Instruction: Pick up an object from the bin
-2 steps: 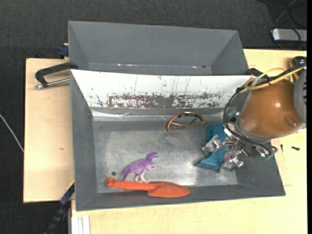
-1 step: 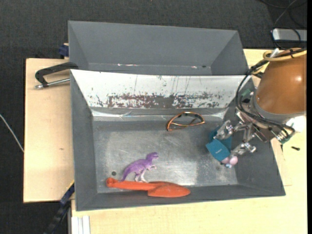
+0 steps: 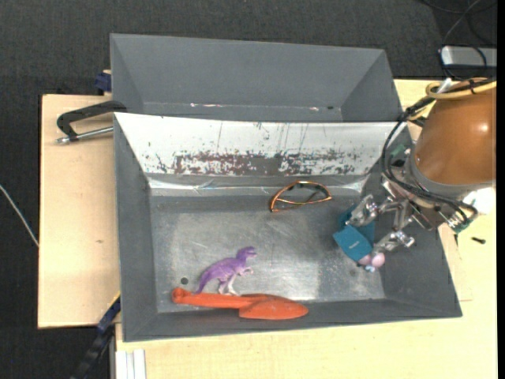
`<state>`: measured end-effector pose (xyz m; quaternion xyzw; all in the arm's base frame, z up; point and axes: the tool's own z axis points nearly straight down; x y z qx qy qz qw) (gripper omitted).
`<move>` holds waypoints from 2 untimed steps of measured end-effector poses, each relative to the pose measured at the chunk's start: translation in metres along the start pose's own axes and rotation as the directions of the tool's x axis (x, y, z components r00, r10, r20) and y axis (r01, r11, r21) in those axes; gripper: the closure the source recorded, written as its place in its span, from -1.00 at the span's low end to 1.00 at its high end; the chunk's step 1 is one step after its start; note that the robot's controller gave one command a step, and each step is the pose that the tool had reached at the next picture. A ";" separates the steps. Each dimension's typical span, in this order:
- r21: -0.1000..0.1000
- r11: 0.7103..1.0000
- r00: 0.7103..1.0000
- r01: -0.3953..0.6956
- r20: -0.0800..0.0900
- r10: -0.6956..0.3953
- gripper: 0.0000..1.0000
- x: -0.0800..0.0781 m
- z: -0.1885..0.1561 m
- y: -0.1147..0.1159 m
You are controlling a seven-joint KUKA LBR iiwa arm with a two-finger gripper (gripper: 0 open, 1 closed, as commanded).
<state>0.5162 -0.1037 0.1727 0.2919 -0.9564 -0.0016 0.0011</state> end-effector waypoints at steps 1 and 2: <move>0.000 1.000 1.000 -0.016 -0.001 0.016 1.00 -0.004 0.006 0.008; 0.001 0.997 0.997 -0.081 0.001 0.081 1.00 -0.012 0.016 0.006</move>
Offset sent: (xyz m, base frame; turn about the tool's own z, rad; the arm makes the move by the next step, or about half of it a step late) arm 0.0072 0.0114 -0.0165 0.0800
